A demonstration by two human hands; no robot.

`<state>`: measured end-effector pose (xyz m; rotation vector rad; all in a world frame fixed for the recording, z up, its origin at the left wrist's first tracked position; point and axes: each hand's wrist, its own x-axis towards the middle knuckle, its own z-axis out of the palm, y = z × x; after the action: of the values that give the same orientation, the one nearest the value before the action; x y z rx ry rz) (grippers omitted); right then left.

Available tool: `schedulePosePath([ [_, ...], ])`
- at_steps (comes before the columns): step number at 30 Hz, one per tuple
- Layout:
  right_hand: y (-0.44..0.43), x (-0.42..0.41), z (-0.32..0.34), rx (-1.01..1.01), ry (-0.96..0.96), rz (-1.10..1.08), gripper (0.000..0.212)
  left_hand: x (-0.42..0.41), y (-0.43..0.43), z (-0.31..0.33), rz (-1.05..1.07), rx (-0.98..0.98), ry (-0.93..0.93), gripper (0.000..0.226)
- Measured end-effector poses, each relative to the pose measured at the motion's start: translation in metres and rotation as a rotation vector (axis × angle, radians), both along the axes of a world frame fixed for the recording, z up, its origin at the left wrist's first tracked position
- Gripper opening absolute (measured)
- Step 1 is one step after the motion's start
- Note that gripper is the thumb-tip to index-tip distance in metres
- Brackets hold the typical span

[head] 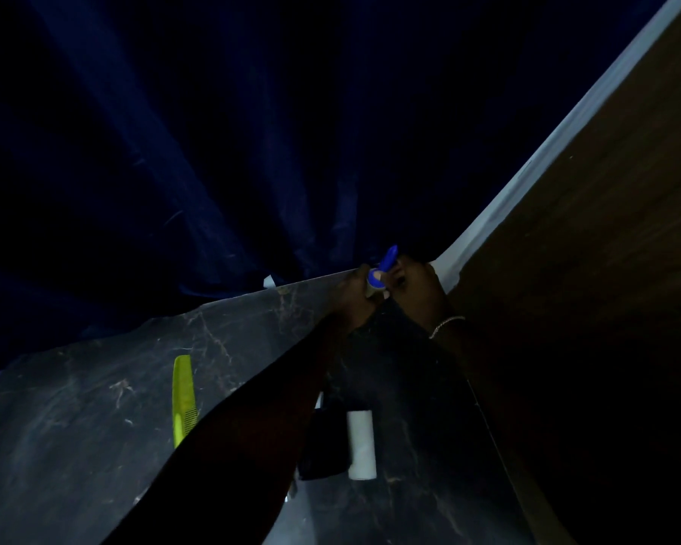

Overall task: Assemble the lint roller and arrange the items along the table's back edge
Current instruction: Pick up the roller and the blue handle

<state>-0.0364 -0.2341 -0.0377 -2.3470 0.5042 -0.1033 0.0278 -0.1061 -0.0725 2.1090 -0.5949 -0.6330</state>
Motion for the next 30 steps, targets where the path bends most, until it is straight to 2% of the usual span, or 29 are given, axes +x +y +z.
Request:
schedulePosePath([
  [5, 0.008, -0.021, 0.032, 0.107, -0.084, -0.031, 0.019, -0.020, 0.021, 0.024, 0.069, -0.147, 0.012, 0.037],
  [8, 0.023, -0.039, 0.052, 0.170, -0.151, -0.047, 0.022, -0.033, 0.045, 0.044, 0.033, -0.218, -0.007, 0.038],
  [12, 0.051, -0.069, 0.079, 0.275, -0.209, -0.070, 0.031, -0.055, 0.084, 0.070, -0.006, -0.264, -0.115, 0.038],
  [16, 0.089, -0.102, 0.113, 0.347, -0.259, -0.009, 0.031, -0.083, 0.133, 0.094, 0.039, -0.271, -0.245, 0.040],
  [19, 0.110, -0.130, 0.136, 0.189, -0.128, 0.039, 0.020, -0.102, 0.172, 0.107, 0.068, -0.237, -0.322, 0.045],
  [21, 0.124, -0.150, 0.153, 0.032, -0.051, 0.074, 0.033, -0.112, 0.200, 0.115, 0.069, -0.188, -0.339, 0.047],
  [23, 0.142, -0.166, 0.172, -0.086, -0.123, 0.122, 0.039, -0.122, 0.225, 0.122, 0.089, -0.120, -0.363, 0.048],
  [27, 0.188, -0.183, 0.209, -0.274, -0.287, 0.238, 0.024, -0.144, 0.264, 0.141, 0.091, 0.030, -0.502, 0.052],
  [29, 0.208, -0.185, 0.222, -0.360, -0.272, 0.325, 0.023, -0.154, 0.279, 0.158, 0.096, 0.095, -0.581, 0.052],
  [30, 0.217, -0.184, 0.227, -0.422, -0.230, 0.365, 0.030, -0.159, 0.286, 0.168, 0.106, 0.128, -0.624, 0.052],
])
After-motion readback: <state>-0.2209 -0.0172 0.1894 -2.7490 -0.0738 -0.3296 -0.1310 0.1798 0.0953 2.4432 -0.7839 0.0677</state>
